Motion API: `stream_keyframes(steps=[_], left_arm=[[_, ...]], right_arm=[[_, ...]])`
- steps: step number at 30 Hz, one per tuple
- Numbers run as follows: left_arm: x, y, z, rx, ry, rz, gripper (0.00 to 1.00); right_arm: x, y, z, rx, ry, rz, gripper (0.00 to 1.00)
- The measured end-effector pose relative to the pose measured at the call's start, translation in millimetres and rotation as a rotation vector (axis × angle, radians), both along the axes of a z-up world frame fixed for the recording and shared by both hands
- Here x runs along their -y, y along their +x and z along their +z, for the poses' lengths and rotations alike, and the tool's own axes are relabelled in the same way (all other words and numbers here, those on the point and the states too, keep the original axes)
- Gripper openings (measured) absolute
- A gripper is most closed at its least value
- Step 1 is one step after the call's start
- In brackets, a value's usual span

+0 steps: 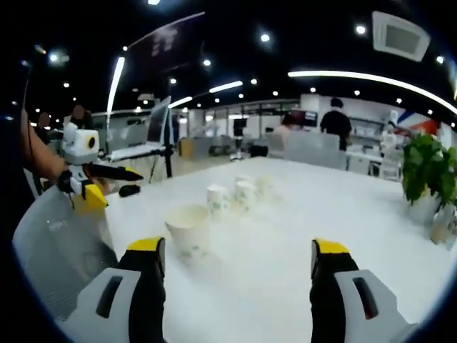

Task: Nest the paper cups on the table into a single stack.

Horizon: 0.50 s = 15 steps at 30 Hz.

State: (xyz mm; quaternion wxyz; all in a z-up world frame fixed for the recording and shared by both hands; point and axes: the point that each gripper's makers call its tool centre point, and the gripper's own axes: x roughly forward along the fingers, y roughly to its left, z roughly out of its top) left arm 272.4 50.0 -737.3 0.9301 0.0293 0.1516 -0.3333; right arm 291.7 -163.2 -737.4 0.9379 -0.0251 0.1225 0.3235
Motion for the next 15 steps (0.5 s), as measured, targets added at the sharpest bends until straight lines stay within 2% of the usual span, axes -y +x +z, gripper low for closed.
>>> stream_keyframes(steps=[4, 7, 10, 15], left_arm=[[-13.4, 12.8, 4.2, 0.028, 0.020, -0.001, 0.99], [-24.5, 19.4, 0.0, -0.019, -0.026, 0.042, 0.99], [-25.6, 18.1, -2.4, -0.044, -0.065, 0.053, 0.99], [-25.8, 25.3, 1.0, -0.036, -0.083, 0.054, 0.99]], right_arm=[[-7.2, -5.4, -2.2, -0.005, 0.026, -0.021, 0.83], [-5.8, -4.4, -0.6, -0.003, 0.029, -0.040, 0.82], [-2.2, -3.4, 1.5, 0.008, 0.019, -0.051, 0.81], [1.6, -1.6, -1.6, -0.011, 0.015, -0.065, 0.81]])
